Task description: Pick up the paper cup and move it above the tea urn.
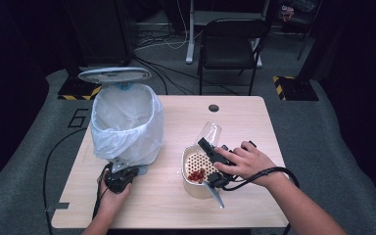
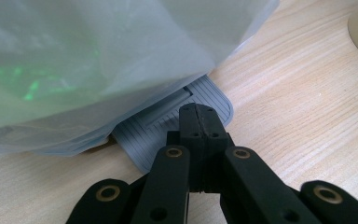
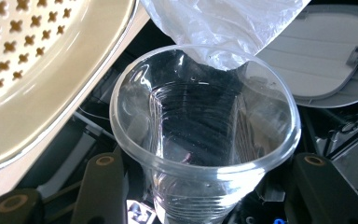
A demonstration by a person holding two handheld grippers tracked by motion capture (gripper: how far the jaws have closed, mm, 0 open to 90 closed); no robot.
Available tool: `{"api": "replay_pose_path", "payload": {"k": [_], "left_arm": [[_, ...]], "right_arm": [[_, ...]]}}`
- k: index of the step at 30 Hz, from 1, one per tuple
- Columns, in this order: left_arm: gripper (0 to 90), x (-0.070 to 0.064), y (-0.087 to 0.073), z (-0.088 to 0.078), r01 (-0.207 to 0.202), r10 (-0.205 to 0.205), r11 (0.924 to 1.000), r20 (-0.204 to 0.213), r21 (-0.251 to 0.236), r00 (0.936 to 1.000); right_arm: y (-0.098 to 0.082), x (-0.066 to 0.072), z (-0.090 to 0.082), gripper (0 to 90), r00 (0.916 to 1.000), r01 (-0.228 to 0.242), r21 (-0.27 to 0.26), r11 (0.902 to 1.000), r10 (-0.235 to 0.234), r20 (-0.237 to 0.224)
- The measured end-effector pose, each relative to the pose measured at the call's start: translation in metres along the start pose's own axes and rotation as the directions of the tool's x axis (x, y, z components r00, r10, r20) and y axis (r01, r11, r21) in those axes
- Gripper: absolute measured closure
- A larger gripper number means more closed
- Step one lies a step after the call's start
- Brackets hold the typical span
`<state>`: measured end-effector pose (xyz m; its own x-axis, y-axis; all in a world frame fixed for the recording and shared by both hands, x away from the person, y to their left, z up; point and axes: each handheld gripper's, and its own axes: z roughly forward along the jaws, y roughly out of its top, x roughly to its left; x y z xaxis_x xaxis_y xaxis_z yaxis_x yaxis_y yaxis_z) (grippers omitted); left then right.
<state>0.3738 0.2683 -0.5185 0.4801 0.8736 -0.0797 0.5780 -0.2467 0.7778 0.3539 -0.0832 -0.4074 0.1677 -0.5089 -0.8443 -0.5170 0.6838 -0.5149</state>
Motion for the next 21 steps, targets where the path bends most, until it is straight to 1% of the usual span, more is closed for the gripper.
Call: {"api": "replay_pose_path", "payload": {"k": [1,2,3,4,7,8,10,12,13,14,15,16,17,19,20,21], "left_arm": [[90.0,0.0,0.0,0.0,-0.001,0.001,1.0,0.0,0.001,1.0],[90.0,0.0,0.0,0.0,0.0,0.0,1.0,0.0,-0.001,1.0],[90.0,0.0,0.0,0.0,0.0,0.0,1.0,0.0,0.0,1.0],[90.0,0.0,0.0,0.0,-0.001,0.001,1.0,0.0,0.001,1.0],[90.0,0.0,0.0,0.0,-0.001,0.001,1.0,0.0,0.001,1.0],[90.0,0.0,0.0,0.0,-0.001,0.001,1.0,0.0,0.002,1.0],[90.0,0.0,0.0,0.0,-0.002,0.002,1.0,-0.001,0.002,1.0],[90.0,0.0,0.0,0.0,-0.002,0.002,1.0,0.0,0.002,1.0],[90.0,0.001,0.0,0.0,-0.003,0.003,1.0,-0.001,0.004,1.0],[90.0,0.001,0.0,0.0,-0.002,0.002,1.0,-0.001,0.003,1.0],[90.0,0.0,0.0,0.0,0.0,0.0,1.0,-0.001,0.001,1.0],[90.0,0.0,0.0,0.0,0.0,0.0,1.0,0.0,0.001,1.0],[90.0,0.0,0.0,0.0,0.001,-0.001,1.0,0.0,0.0,1.0],[90.0,0.0,0.0,0.0,0.0,0.0,1.0,-0.001,0.002,1.0],[90.0,0.0,0.0,0.0,-0.001,0.001,1.0,-0.001,0.003,1.0],[90.0,0.0,0.0,0.0,-0.001,0.001,1.0,-0.001,0.003,1.0]], "right_arm": [[-0.001,-0.001,0.0,49.0,0.9995,-0.029,-0.005,0.9996,0.029,-0.01],[-0.002,-0.003,0.0,48.9,0.9985,-0.054,-0.008,0.9985,0.054,-0.01],[-0.004,-0.005,0.0,48.8,0.9952,-0.093,-0.015,0.9956,0.092,-0.034],[-0.005,-0.006,0.0,48.7,0.9886,-0.15,-0.007,0.9886,0.15,0.006],[-0.01,-0.007,0.001,48.7,0.9718,-0.235,-0.014,0.9719,0.235,-0.023],[-0.011,-0.007,0.001,48.7,0.9633,-0.266,-0.009,0.9638,0.266,-0.037],[-0.014,-0.008,0.002,48.7,0.9528,-0.3,-0.011,0.9538,0.299,-0.052],[-0.018,-0.009,0.003,48.7,0.928,-0.366,-0.021,0.9303,0.363,-0.083],[-0.02,-0.011,0.002,48.7,0.9168,-0.393,-0.023,0.9191,0.39,-0.084],[-0.024,-0.014,0.003,48.6,0.889,-0.45,-0.032,0.8922,0.445,-0.109],[-0.026,-0.016,0.004,48.6,0.8759,-0.476,-0.035,0.8786,0.471,-0.106],[-0.03,-0.018,0.005,48.5,0.8423,-0.532,-0.035,0.846,0.525,-0.124],[-0.032,-0.019,0.005,48.5,0.8202,-0.565,-0.038,0.824,0.557,-0.132],[-0.039,-0.023,0.006,48.5,0.7676,-0.635,-0.048,0.7713,0.622,-0.154],[-0.045,-0.026,0.007,48.5,0.7168,-0.69,-0.048,0.7224,0.672,-0.186],[-0.045,-0.026,0.007,48.5,0.7168,-0.69,-0.048,0.7224,0.672,-0.186]]}}
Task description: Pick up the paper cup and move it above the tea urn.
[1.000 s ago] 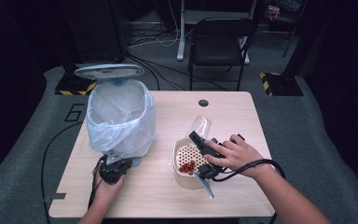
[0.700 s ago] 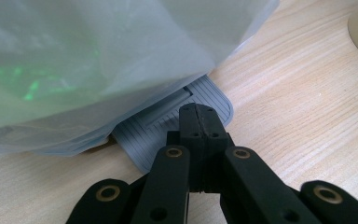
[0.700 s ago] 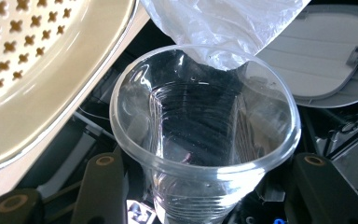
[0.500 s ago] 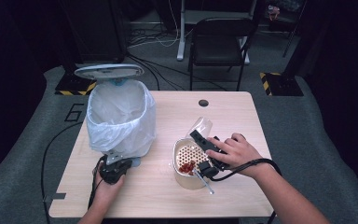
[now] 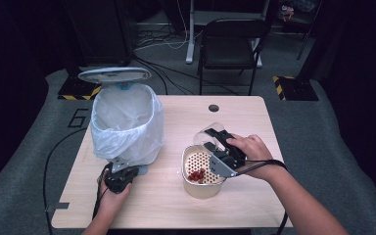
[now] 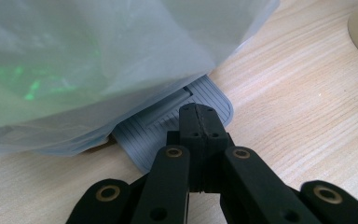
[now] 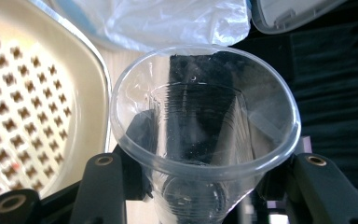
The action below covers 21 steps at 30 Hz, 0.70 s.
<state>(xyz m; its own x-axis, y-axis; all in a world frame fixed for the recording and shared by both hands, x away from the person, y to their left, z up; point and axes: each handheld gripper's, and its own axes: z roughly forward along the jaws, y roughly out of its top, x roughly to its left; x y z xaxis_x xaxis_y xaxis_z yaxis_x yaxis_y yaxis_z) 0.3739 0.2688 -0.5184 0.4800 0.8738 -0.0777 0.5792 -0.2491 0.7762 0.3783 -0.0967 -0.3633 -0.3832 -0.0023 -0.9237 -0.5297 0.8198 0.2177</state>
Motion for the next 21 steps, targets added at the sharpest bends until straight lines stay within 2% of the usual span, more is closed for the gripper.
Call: {"api": "replay_pose_path", "payload": {"k": [2,3,4,5,7,9,13,16,17,18,19,21], "left_arm": [[90.0,0.0,0.0,0.0,-0.002,0.002,1.0,0.001,0.001,1.0],[90.0,-0.001,0.0,0.001,0.025,-0.025,0.9995,0.001,-0.021,0.9997],[90.0,-0.001,0.0,0.001,0.019,-0.019,0.9997,-0.001,-0.016,0.9998],[90.0,-0.001,0.0,0.001,0.019,-0.019,0.9997,-0.001,-0.016,0.9998],[90.0,-0.001,0.0,0.001,0.017,-0.017,0.9998,-0.002,-0.014,0.9999],[90.0,-0.001,0.0,0.001,0.018,-0.018,0.9997,-0.002,-0.014,0.9998],[90.0,-0.001,0.0,0.001,0.024,-0.024,0.9995,0.0,-0.02,0.9997],[90.0,-0.001,0.0,0.001,0.02,-0.02,0.9997,-0.002,-0.016,0.9998],[90.0,0.0,0.0,0.0,0.0,0.0,1.0,0.0,-0.001,1.0],[90.0,0.0,0.0,0.0,0.0,0.0,1.0,0.001,-0.002,1.0],[90.0,0.0,0.0,0.0,0.001,-0.001,1.0,0.001,-0.002,1.0],[90.0,0.0,0.0,0.0,0.001,-0.001,1.0,0.0,-0.002,1.0]], "right_arm": [[-0.003,-0.004,0.001,48.4,0.9961,-0.083,-0.007,0.9966,0.082,-0.032],[-0.004,-0.007,0.002,48.3,0.9901,-0.13,-0.005,0.9915,0.129,-0.054],[-0.007,-0.009,0.002,48.3,0.9811,-0.182,-0.004,0.9833,0.181,-0.067],[-0.01,-0.012,0.003,48.3,0.9675,-0.237,-0.009,0.9714,0.235,-0.093],[-0.014,-0.017,0.005,48.4,0.9469,-0.306,-0.02,0.952,0.302,-0.111],[-0.018,-0.021,0.007,48.4,0.9158,-0.382,-0.032,0.9235,0.374,-0.146],[-0.026,-0.03,0.009,48.4,0.8583,-0.494,-0.059,0.8674,0.476,-0.192],[-0.03,-0.035,0.011,48.4,0.8064,-0.572,-0.082,0.8161,0.542,-0.237],[-0.031,-0.036,0.012,48.4,0.786,-0.598,-0.082,0.7974,0.563,-0.255],[-0.032,-0.036,0.012,48.4,0.773,-0.614,-0.079,0.7856,0.577,-0.264],[-0.033,-0.037,0.014,48.4,0.7468,-0.643,-0.072,0.7626,0.603,-0.28],[-0.034,-0.038,0.016,48.3,0.7039,-0.684,-0.053,0.7273,0.64,-0.308]]}}
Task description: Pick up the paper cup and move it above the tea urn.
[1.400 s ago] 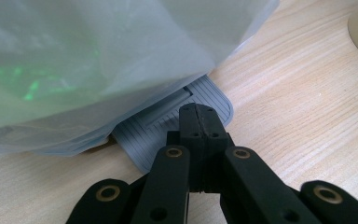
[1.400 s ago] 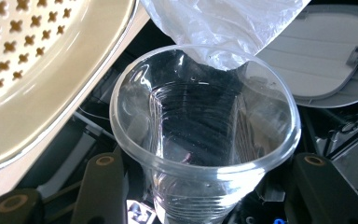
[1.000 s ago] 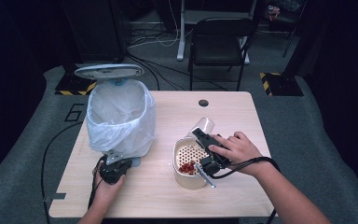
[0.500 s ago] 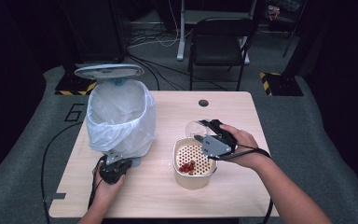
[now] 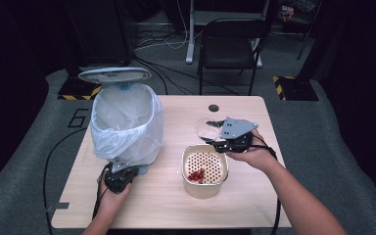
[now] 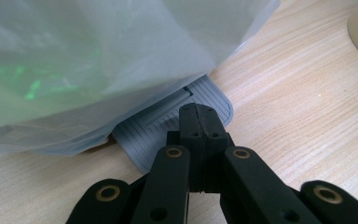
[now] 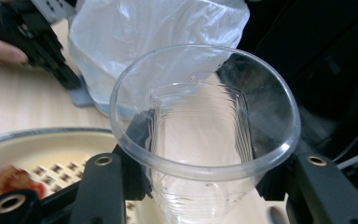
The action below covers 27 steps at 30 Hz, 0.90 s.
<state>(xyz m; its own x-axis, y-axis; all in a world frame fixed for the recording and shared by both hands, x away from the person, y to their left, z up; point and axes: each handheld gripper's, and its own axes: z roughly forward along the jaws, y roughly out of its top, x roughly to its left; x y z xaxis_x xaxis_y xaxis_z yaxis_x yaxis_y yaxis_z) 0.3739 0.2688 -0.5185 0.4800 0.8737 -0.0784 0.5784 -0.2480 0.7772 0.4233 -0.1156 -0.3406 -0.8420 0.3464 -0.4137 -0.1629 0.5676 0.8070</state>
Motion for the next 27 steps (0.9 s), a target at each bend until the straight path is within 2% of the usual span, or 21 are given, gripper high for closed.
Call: {"api": "replay_pose_path", "payload": {"k": [2,4,8,11,14,19,21,23,24,26,27], "left_arm": [[90.0,0.0,0.0,0.0,0.0,0.0,1.0,0.0,0.0,1.0],[90.0,0.0,0.0,0.0,0.0,0.0,1.0,0.0,0.0,1.0],[90.0,0.0,0.0,0.0,0.001,-0.001,1.0,0.001,-0.001,1.0],[90.0,0.0,0.0,0.0,0.0,0.0,1.0,0.0,-0.001,1.0],[90.0,0.0,0.0,0.0,0.001,-0.001,1.0,0.0,-0.001,1.0],[90.0,0.0,0.0,0.0,-0.001,0.001,1.0,0.0,0.001,1.0],[90.0,0.0,0.0,0.0,0.0,0.0,1.0,0.002,0.002,1.0],[90.0,0.0,0.0,0.0,-0.001,0.001,1.0,0.001,0.001,1.0],[90.0,0.0,0.0,0.0,0.0,0.0,1.0,0.001,0.001,1.0],[90.0,0.0,0.0,0.0,0.001,-0.001,1.0,0.002,0.0,1.0],[90.0,-0.001,0.0,0.001,0.02,-0.02,0.9997,0.0,-0.014,0.9998]], "right_arm": [[-0.001,-0.004,0.001,48.3,0.997,-0.073,0.001,0.9973,0.073,-0.026],[-0.001,-0.008,0.002,48.3,0.9881,-0.146,-0.009,0.9892,0.145,-0.05],[0.001,-0.013,0.001,48.3,0.9726,-0.225,-0.024,0.9741,0.223,-0.065],[0.004,-0.014,0.001,48.3,0.9639,-0.261,-0.022,0.9652,0.259,-0.063],[0.011,-0.015,0.0,48.4,0.961,-0.272,-0.011,0.9622,0.271,-0.053],[0.022,-0.018,-0.001,48.4,0.9499,-0.307,-0.017,0.9515,0.305,-0.066],[0.027,-0.02,-0.002,48.4,0.939,-0.338,-0.021,0.9408,0.336,-0.074],[0.031,-0.021,-0.002,48.4,0.9316,-0.358,-0.033,0.9333,0.354,-0.082],[0.032,-0.022,-0.002,48.4,0.9315,-0.358,-0.033,0.9332,0.354,-0.081],[0.033,-0.023,-0.001,48.4,0.9254,-0.373,-0.029,0.9273,0.37,-0.084],[0.034,-0.024,-0.001,48.4,0.9183,-0.389,-0.03,0.9209,0.385,-0.094]]}}
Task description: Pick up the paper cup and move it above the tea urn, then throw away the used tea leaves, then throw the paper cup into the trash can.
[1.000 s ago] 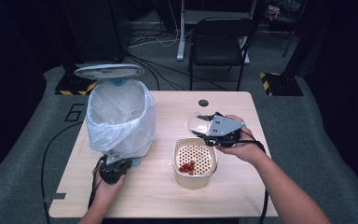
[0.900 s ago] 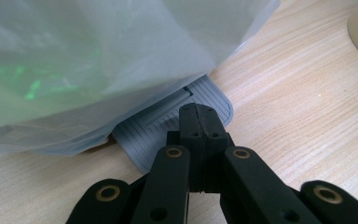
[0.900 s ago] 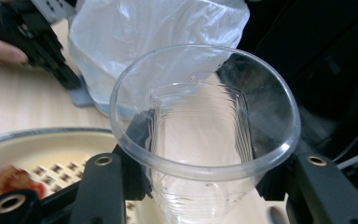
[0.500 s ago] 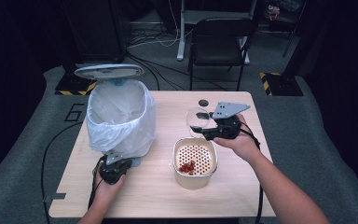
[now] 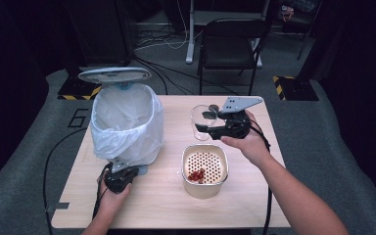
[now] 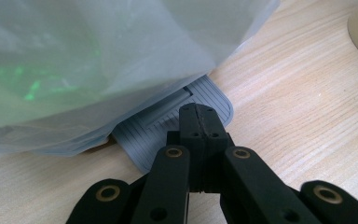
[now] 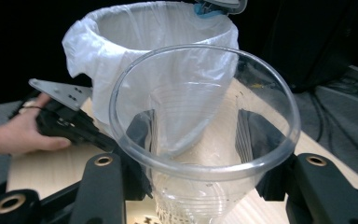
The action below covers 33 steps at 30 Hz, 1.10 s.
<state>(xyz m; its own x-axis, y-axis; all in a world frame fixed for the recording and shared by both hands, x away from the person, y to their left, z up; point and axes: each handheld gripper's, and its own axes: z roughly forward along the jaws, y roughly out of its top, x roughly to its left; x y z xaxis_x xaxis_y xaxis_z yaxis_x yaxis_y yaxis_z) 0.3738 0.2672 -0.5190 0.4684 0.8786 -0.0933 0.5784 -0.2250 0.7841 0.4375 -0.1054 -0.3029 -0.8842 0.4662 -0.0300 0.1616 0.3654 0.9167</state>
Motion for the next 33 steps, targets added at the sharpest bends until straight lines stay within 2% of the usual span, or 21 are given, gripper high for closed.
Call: {"api": "replay_pose_path", "payload": {"k": [1,4,11,18,26,28,29,33], "left_arm": [[90.0,0.001,0.0,-0.001,-0.02,0.02,0.9997,0.002,0.016,0.9998],[90.0,0.001,0.0,-0.001,-0.02,0.02,0.9997,0.003,0.015,0.9998],[90.0,0.001,0.0,-0.001,-0.02,0.02,0.9997,0.003,0.015,0.9998],[90.0,0.001,0.0,-0.001,-0.02,0.02,0.9997,0.003,0.014,0.9998],[90.0,0.001,0.0,-0.001,-0.02,0.02,0.9997,0.003,0.015,0.9998],[90.0,0.0,0.0,0.0,0.006,-0.006,1.0,-0.004,-0.001,1.0],[90.0,0.002,0.0,-0.001,-0.022,0.022,0.9996,-0.002,0.018,0.9998],[90.0,0.002,0.0,-0.001,-0.023,0.023,0.9996,-0.001,0.018,0.9997]], "right_arm": [[0.001,0.0,0.0,48.4,1.0,-0.005,-0.002,1.0,0.005,0.002],[0.005,-0.001,0.0,48.4,0.9998,0.006,0.003,1.0,-0.006,0.021],[0.016,0.0,0.002,48.4,0.9998,0.0,0.0,1.0,0.0,0.019],[0.028,0.0,0.012,48.3,0.9994,-0.022,0.004,0.9997,0.022,0.026],[0.05,0.003,0.023,48.2,0.9994,-0.016,-0.002,0.9999,0.016,0.03],[0.055,0.004,0.026,48.2,0.9993,-0.026,-0.008,0.9996,0.026,0.025],[0.058,0.004,0.027,48.2,0.9994,-0.026,-0.007,0.9996,0.026,0.024],[0.067,0.006,0.031,48.2,0.9994,-0.03,-0.007,0.9995,0.03,0.016]]}}
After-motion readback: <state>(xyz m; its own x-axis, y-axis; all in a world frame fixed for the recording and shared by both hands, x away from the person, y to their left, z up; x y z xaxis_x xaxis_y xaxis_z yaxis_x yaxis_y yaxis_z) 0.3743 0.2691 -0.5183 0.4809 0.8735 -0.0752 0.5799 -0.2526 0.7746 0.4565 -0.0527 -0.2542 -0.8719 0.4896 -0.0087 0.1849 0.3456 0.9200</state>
